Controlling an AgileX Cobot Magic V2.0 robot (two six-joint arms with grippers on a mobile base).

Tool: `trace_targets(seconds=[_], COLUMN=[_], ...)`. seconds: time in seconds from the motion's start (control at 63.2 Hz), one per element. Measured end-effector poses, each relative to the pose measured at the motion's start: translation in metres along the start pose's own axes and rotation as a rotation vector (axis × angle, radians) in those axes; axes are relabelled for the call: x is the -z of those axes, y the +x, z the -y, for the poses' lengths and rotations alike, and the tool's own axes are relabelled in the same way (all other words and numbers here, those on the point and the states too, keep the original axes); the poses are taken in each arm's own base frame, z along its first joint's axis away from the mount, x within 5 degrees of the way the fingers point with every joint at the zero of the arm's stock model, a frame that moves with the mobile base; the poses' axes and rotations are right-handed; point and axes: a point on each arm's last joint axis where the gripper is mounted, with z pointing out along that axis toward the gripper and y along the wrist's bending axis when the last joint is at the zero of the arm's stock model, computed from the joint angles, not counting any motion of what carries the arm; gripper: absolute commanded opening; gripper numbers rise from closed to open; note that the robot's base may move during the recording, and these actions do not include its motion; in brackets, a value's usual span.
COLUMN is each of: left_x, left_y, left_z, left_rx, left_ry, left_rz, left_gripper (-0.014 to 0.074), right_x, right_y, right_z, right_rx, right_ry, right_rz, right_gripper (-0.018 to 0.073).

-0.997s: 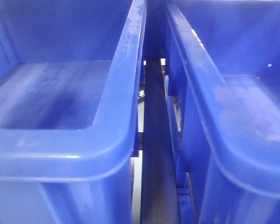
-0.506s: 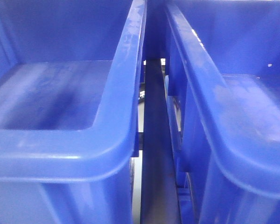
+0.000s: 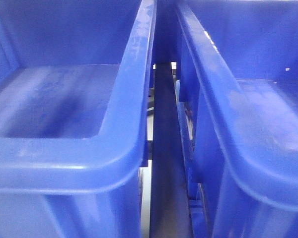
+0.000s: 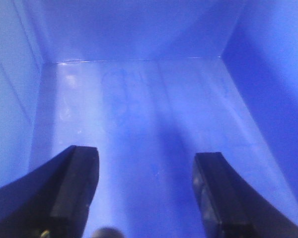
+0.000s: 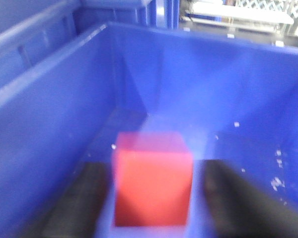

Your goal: Sort and place red and blue blocks on shelf

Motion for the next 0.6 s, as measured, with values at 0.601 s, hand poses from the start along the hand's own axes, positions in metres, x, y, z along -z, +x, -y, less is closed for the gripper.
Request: trace_targets(seconds=[0.601], left_x=[0.014], left_y=[-0.03], left_z=[0.004], left_rx=[0.0], left_ry=[0.015], left_rz=[0.125], left_gripper=[0.0162], right_x=[0.0], right_y=[-0.004], right_z=[-0.001], right_rx=[0.0], right_ry=[-0.007], right_rz=[0.038], right_gripper=[0.0253])
